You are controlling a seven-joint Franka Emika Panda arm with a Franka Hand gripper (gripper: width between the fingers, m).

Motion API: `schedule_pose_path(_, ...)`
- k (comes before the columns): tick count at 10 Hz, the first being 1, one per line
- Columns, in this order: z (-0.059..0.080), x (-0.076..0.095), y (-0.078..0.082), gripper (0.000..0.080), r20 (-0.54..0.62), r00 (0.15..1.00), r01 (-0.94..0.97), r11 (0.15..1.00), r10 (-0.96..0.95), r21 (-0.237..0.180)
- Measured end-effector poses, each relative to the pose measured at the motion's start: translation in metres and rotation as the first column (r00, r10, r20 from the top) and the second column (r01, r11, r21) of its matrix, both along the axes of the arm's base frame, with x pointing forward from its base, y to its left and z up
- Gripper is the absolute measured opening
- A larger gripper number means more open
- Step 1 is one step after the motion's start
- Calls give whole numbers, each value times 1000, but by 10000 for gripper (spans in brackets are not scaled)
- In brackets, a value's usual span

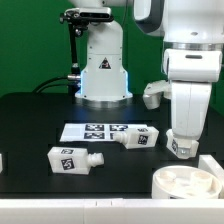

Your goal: Assemble stool

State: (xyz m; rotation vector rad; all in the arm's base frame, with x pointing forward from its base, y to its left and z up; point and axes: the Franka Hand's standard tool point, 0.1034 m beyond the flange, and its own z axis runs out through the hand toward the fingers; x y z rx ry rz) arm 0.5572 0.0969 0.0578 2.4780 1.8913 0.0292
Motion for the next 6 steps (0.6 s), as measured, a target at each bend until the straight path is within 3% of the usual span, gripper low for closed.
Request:
schedule_pose_path(1, 0, -1, 0, 648, -2, 1000, 12, 1000, -12, 0)
schedule_pose_path(2, -2, -12, 6, 648, 12, 986, 163, 987, -164, 10)
schedule_pose_path(3, -10, -42, 20, 648, -5, 962, 272, 962, -272, 7)
schedule_pose_path(4, -6, -58, 33, 648, -18, 888, 460, 888, -460, -4)
schedule_pose_path(6, -8, -64, 44, 648, 30, 853, 519, 852, -522, 73)
